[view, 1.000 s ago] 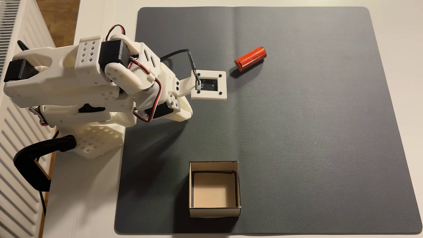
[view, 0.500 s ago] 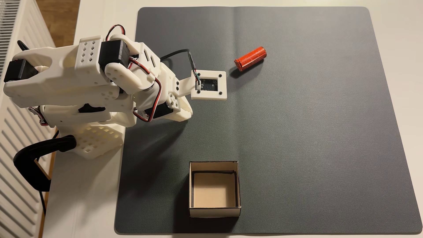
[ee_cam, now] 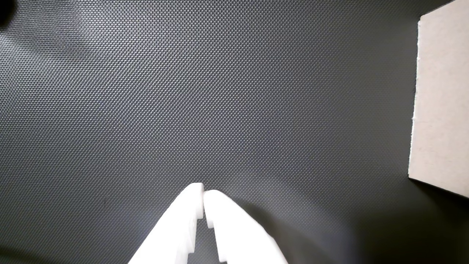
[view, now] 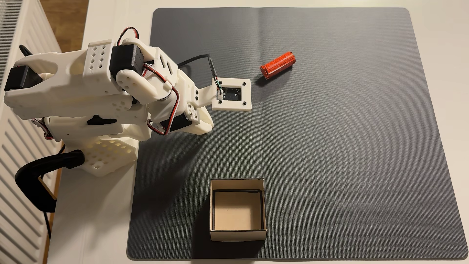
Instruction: Pick the red object and place it in the box
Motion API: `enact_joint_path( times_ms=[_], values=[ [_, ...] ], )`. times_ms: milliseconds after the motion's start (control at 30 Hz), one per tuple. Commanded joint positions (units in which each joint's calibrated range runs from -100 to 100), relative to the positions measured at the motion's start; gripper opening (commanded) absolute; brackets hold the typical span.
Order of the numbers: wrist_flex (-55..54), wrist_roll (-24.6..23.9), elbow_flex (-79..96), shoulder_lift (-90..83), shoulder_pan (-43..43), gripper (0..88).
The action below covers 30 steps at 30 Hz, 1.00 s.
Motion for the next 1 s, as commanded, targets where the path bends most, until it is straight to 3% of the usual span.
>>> enact_joint_path(
  times_ms=[0,333,533,967],
  values=[
    [0.83,-0.05,0.55,0.5,0.0,0.7],
    [0.65,-0.36,0.46,0.42,-0.22,0.7],
    [-5.03,0.0,-1.9,0.33,-0.52,0.7],
    [-6.86,-4.69,-15.78,1.27,-12.4,0.8]
  ],
)
